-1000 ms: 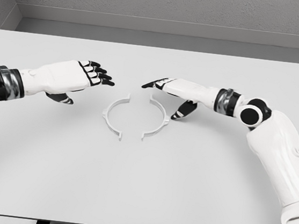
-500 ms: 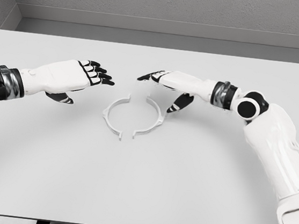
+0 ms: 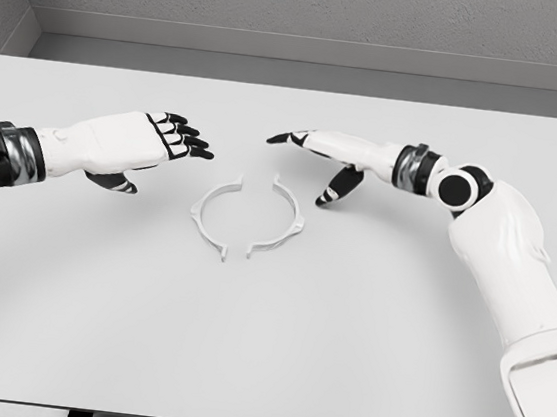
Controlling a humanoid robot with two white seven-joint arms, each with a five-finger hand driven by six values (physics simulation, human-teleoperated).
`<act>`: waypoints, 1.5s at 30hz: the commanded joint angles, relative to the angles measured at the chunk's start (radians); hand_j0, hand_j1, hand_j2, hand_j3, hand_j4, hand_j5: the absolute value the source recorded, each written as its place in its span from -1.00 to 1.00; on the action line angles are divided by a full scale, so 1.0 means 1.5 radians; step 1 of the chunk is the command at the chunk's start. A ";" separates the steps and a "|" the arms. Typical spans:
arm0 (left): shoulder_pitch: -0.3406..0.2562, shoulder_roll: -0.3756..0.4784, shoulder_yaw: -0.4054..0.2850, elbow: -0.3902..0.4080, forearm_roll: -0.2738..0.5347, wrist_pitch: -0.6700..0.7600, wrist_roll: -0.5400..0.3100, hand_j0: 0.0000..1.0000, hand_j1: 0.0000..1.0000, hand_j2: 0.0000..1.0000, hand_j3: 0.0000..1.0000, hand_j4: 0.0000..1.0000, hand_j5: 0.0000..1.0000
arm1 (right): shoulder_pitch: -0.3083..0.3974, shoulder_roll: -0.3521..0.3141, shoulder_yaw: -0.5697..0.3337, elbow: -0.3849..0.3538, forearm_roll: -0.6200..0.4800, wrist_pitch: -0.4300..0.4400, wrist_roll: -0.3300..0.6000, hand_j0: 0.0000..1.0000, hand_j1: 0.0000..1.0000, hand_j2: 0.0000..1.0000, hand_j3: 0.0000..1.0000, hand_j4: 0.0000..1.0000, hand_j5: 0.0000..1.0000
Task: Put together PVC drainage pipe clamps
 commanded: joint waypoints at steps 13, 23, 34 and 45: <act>0.000 -0.001 0.001 -0.001 0.005 0.002 -0.002 1.00 1.00 1.00 1.00 1.00 1.00 | -0.029 0.044 -0.001 0.075 0.022 0.002 0.000 1.00 1.00 1.00 1.00 1.00 1.00; -0.001 -0.002 0.002 -0.002 0.005 0.002 -0.004 1.00 1.00 1.00 1.00 1.00 1.00 | -0.037 0.062 -0.001 0.069 0.021 0.002 0.000 1.00 1.00 1.00 1.00 1.00 1.00; 0.000 -0.002 0.002 -0.001 0.004 0.002 -0.005 1.00 1.00 1.00 1.00 1.00 1.00 | -0.039 0.064 0.001 0.069 0.021 0.002 0.000 1.00 1.00 1.00 1.00 1.00 1.00; 0.001 -0.003 0.002 -0.001 0.004 0.002 -0.005 1.00 1.00 1.00 1.00 1.00 1.00 | -0.048 0.075 0.001 0.073 0.023 0.002 0.000 1.00 1.00 1.00 1.00 1.00 1.00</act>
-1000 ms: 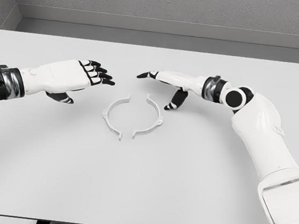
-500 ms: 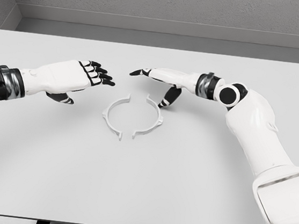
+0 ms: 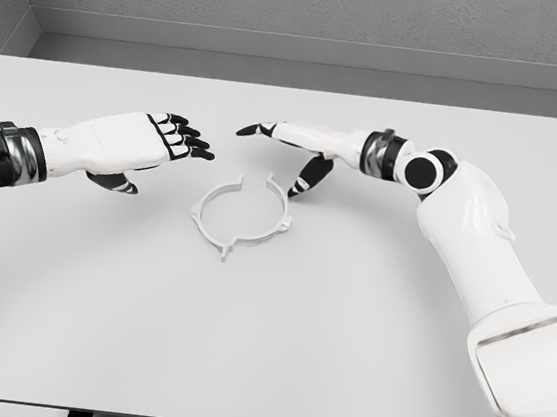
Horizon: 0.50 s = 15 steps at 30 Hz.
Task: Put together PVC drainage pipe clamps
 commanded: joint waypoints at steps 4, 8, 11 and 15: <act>0.000 0.000 -0.001 0.000 0.004 0.002 0.000 1.00 1.00 1.00 1.00 1.00 1.00 | 0.000 0.014 0.001 0.001 -0.005 0.002 0.000 1.00 1.00 1.00 1.00 1.00 1.00; 0.000 -0.001 0.000 0.000 0.003 0.002 0.000 1.00 1.00 1.00 1.00 1.00 1.00 | -0.001 0.020 0.002 0.000 -0.005 0.002 0.000 1.00 1.00 1.00 1.00 1.00 1.00; -0.001 -0.006 0.000 -0.001 0.003 0.002 -0.001 1.00 1.00 1.00 1.00 1.00 1.00 | -0.001 0.021 0.002 -0.002 -0.005 0.002 0.000 1.00 1.00 1.00 1.00 1.00 1.00; -0.001 -0.010 0.000 -0.001 0.004 0.002 -0.011 1.00 1.00 1.00 1.00 1.00 1.00 | -0.001 0.022 0.002 -0.003 -0.005 0.002 0.000 1.00 1.00 1.00 1.00 1.00 1.00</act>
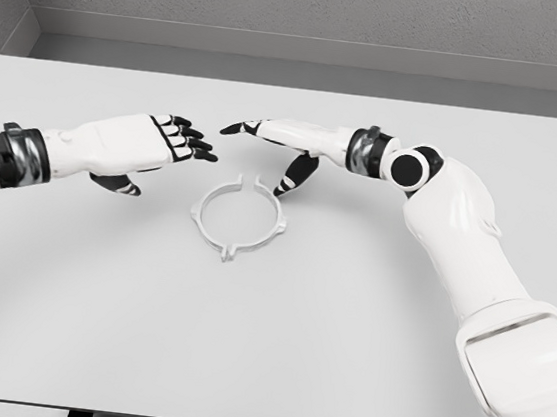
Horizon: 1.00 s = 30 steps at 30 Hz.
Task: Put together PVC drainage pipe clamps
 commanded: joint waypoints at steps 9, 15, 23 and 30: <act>0.000 -0.002 0.000 0.000 0.004 0.002 -0.003 1.00 1.00 1.00 1.00 1.00 1.00 | -0.021 -0.086 -0.095 -0.002 -0.009 0.002 0.000 1.00 1.00 1.00 1.00 1.00 1.00; 0.000 -0.002 0.002 0.000 0.004 0.002 -0.002 1.00 1.00 1.00 1.00 1.00 1.00 | -0.007 -0.298 -0.146 -0.016 -0.017 0.002 0.000 1.00 1.00 1.00 1.00 1.00 1.00; 0.001 -0.049 -0.006 0.001 0.002 0.002 -0.027 1.00 1.00 1.00 1.00 1.00 1.00 | 0.049 -0.320 -0.133 -0.114 -0.017 0.002 0.000 1.00 1.00 1.00 1.00 1.00 1.00; -0.004 -0.075 -0.005 0.021 -0.049 0.002 -0.027 1.00 1.00 1.00 1.00 1.00 1.00 | 0.087 -0.395 -0.138 -0.169 -0.025 0.002 0.000 1.00 1.00 1.00 1.00 1.00 1.00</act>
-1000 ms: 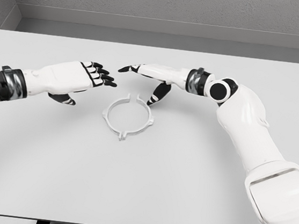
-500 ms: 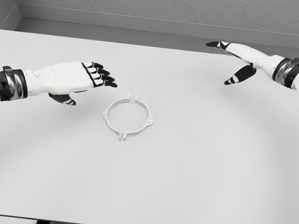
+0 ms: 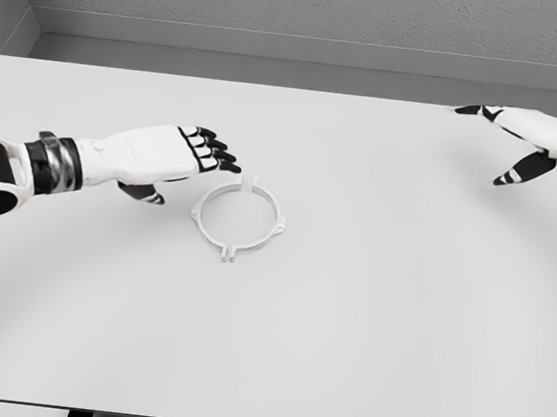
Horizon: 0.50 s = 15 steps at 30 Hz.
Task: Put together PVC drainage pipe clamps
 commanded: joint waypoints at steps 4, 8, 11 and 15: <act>0.001 -0.025 -0.001 0.009 -0.024 0.002 0.000 1.00 1.00 1.00 1.00 1.00 1.00 | 0.017 -0.018 -0.001 -0.022 -0.009 0.002 0.000 1.00 1.00 1.00 1.00 1.00 1.00; 0.003 -0.029 -0.001 0.017 -0.038 0.002 0.000 1.00 1.00 1.00 1.00 1.00 1.00 | 0.014 -0.014 -0.004 -0.022 -0.006 0.002 0.000 1.00 1.00 1.00 1.00 1.00 1.00; 0.001 -0.033 -0.001 0.021 -0.039 0.002 0.000 1.00 1.00 1.00 1.00 1.00 1.00 | 0.010 -0.011 -0.003 -0.022 -0.003 0.002 0.000 1.00 1.00 1.00 1.00 1.00 1.00; 0.000 -0.037 -0.002 0.022 -0.040 0.002 0.000 1.00 1.00 1.00 1.00 1.00 1.00 | 0.006 -0.005 -0.004 -0.021 -0.002 0.002 0.000 1.00 1.00 1.00 1.00 1.00 1.00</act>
